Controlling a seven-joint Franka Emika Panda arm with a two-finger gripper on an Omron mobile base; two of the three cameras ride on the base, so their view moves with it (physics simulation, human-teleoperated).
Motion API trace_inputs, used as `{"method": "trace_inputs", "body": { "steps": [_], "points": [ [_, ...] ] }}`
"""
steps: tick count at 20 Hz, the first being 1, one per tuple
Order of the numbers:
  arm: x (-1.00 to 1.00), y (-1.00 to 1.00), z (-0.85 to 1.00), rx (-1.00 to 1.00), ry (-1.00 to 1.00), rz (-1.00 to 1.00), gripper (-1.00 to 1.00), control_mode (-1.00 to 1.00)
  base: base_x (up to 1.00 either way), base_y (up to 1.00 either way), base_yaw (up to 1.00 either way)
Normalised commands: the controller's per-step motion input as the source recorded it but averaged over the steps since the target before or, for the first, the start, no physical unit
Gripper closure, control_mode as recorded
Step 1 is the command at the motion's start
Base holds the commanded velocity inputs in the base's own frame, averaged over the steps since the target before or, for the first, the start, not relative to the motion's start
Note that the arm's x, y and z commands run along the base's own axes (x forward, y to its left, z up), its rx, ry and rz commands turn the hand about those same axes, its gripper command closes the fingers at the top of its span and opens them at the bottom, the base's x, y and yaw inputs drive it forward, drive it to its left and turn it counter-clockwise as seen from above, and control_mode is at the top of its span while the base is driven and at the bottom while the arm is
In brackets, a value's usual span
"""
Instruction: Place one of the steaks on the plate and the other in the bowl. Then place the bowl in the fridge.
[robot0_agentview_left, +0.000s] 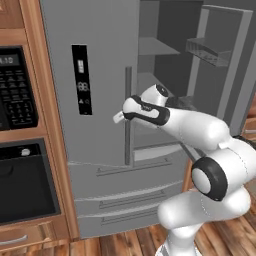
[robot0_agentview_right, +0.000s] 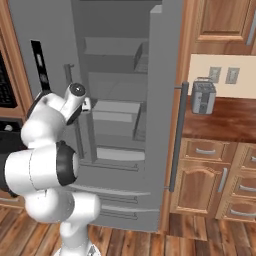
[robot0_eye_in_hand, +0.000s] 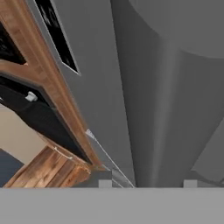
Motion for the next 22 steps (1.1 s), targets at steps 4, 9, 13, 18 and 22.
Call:
{"method": "trace_inputs", "body": {
  "steps": [4,9,13,18,22],
  "points": [
    [-0.72,0.83,0.62,0.0,0.27,0.15,1.0,-1.0,0.0,0.0,0.0],
    [-0.69,0.87,0.65,0.0,0.24,0.13,1.0,-1.0,0.0,0.0,0.0],
    [-0.57,0.78,0.58,0.0,0.2,0.11,1.0,-1.0,0.0,0.0,0.0],
    [-0.6,0.37,0.32,0.0,0.05,0.04,1.0,-1.0,0.0,0.0,0.0],
    [-0.86,0.0,0.24,0.0,-0.05,0.0,-1.0,-1.0,0.0,0.0,0.0]
  ]
}}
